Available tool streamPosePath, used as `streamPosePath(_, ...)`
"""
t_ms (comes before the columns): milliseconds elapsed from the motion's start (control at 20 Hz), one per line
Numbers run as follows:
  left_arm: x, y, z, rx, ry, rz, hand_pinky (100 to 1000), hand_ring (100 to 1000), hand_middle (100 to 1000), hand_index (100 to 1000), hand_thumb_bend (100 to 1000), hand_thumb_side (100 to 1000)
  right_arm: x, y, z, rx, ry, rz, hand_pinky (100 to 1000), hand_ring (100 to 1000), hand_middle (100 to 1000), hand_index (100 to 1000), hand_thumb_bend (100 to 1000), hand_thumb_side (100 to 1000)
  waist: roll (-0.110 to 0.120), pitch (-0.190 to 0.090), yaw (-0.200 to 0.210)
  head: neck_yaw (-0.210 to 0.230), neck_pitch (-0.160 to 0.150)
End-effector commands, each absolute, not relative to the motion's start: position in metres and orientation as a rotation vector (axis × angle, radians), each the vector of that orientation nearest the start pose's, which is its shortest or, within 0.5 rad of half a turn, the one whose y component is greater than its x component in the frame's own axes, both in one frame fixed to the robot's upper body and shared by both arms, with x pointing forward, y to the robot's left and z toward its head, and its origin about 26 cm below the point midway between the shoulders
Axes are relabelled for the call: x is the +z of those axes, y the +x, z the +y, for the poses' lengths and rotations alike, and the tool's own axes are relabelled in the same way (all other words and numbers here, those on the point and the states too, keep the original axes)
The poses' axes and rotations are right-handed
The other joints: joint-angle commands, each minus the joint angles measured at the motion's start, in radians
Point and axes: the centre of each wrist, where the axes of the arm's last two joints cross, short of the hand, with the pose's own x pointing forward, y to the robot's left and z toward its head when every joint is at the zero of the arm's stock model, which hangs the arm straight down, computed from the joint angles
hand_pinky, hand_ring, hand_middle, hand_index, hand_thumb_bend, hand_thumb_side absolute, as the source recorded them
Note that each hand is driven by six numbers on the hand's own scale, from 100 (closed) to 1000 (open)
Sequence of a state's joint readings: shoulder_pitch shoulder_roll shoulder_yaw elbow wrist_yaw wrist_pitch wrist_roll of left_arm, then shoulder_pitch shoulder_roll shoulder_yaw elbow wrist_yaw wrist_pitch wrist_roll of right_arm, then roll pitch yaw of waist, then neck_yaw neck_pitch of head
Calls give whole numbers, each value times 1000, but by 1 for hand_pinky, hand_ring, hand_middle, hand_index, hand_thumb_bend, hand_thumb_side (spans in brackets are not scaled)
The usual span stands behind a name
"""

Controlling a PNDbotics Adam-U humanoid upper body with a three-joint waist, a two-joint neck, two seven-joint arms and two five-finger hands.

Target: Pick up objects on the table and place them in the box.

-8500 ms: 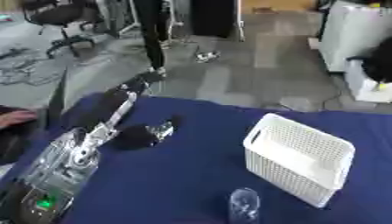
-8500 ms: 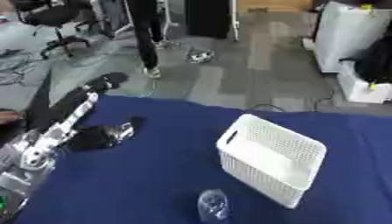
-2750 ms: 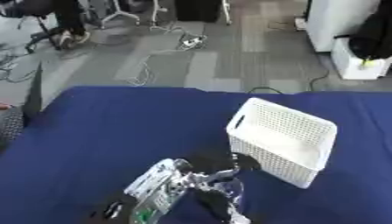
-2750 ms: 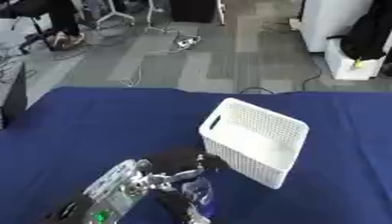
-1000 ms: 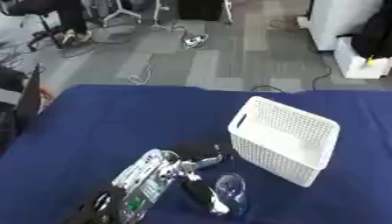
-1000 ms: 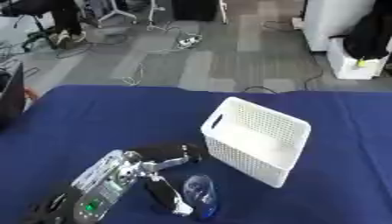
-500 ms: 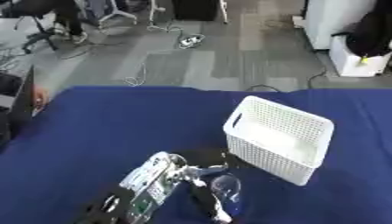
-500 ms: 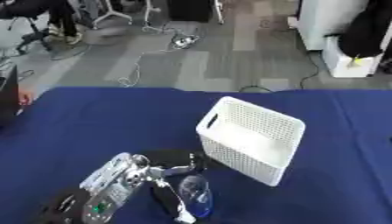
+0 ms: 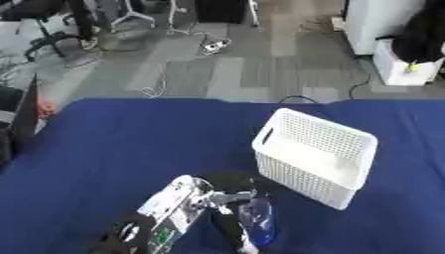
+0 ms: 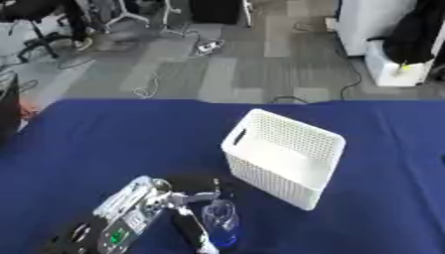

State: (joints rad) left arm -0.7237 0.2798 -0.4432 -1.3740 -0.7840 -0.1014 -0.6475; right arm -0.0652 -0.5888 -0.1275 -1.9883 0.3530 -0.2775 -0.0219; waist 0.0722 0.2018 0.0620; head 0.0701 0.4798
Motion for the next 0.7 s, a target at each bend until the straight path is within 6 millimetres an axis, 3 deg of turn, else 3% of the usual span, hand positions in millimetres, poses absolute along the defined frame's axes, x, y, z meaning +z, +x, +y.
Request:
streamPosePath(50,162,403,136,-1904,456,-1470,843,857,932,952,606,517,189,268,-349,869,-827,-2215,566,604,592,708,100,806,-5,-11,0,-1,-9)
streamPosePath(400,176,399,133,-1931,550,-1505,986,900,946,962,616,556,189,268,-349,868,-830,-2216,567,605,593,709,100,806,-7,-11,3,0,-9)
streamPosePath(700,165,403,127,-1997,552,-1448,1000,923,966,970,638,567,189,268,-349,868,-826,-2217,567,605,593,709,100,808,-9,-7,-1,4,-14)
